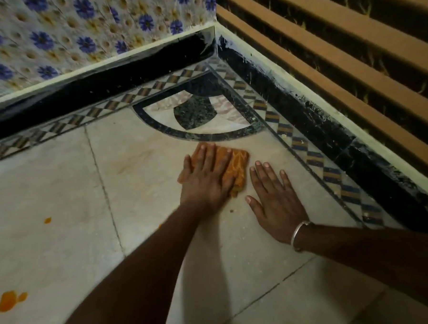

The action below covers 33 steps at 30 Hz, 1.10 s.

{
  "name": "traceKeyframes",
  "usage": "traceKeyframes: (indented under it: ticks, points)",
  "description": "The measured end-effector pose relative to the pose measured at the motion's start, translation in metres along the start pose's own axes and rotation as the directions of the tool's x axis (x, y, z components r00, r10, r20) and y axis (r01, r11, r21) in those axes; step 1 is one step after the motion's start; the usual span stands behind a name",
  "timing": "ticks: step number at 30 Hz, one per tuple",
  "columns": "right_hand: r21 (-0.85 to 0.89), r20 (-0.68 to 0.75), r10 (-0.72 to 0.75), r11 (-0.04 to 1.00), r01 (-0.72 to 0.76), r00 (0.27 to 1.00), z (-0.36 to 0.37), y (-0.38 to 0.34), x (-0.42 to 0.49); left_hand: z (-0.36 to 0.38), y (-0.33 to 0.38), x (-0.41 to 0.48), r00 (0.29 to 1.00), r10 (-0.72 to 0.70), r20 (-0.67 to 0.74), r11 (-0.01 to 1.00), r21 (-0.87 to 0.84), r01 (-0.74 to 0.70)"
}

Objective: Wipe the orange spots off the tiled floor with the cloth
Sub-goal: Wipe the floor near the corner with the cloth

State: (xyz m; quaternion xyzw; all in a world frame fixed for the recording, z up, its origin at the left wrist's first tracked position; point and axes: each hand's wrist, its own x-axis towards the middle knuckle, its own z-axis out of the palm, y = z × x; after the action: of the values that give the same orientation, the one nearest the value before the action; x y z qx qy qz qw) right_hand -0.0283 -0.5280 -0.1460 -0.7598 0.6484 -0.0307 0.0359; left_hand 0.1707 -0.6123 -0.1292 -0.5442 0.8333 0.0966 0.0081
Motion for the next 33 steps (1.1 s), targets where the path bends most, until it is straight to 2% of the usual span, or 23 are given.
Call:
traceKeyframes:
  ticks: [4, 7, 9, 13, 17, 20, 24, 26, 31, 33]
  points:
    - [0.009, 0.026, -0.009, 1.000, 0.009, 1.000, 0.000, 0.001, 0.000, -0.003, -0.011, 0.019, 0.983, -0.183, -0.004, 0.983, -0.034, 0.183]
    - [0.018, 0.046, -0.011, 1.000, 0.010, 0.999, -0.002, 0.002, 0.000, 0.000, -0.005, -0.001, 0.931, -0.364, -0.007, 0.925, -0.117, 0.361]
    - [0.031, 0.048, -0.008, 1.000, 0.006, 0.999, -0.003, 0.002, 0.000, 0.006, 0.017, -0.027, 0.902, -0.432, -0.017, 0.894, -0.144, 0.425]
    - [-0.004, 0.070, -0.021, 1.000, 0.022, 0.997, -0.004, 0.002, -0.001, 0.020, 0.067, -0.065, 0.947, -0.319, -0.041, 0.942, -0.120, 0.312]
    - [0.001, 0.067, -0.013, 1.000, 0.013, 0.998, -0.002, 0.002, 0.002, 0.012, 0.031, -0.019, 0.990, -0.134, -0.043, 0.991, -0.034, 0.132]
    - [0.015, 0.079, -0.012, 1.000, 0.011, 0.997, -0.002, 0.003, 0.002, 0.001, 0.001, 0.004, 0.972, -0.232, 0.037, 0.972, -0.013, 0.233]
    - [0.070, 0.112, -0.032, 0.997, 0.024, 0.993, -0.008, 0.008, 0.003, 0.003, 0.017, -0.030, 0.936, -0.351, 0.009, 0.932, -0.096, 0.350]
    - [0.118, 0.120, -0.042, 0.993, 0.027, 0.992, -0.014, 0.010, 0.005, 0.009, 0.039, -0.066, 0.953, -0.304, -0.014, 0.949, -0.097, 0.301]
    - [0.224, 0.098, -0.006, 0.974, -0.016, 0.995, -0.031, 0.016, 0.014, 0.003, 0.083, -0.136, 0.983, -0.110, 0.144, 0.990, -0.073, 0.121]
    - [0.243, 0.112, -0.002, 0.970, -0.026, 0.994, -0.035, 0.018, 0.016, 0.004, 0.091, -0.146, 0.986, -0.098, 0.131, 0.995, -0.020, 0.102]
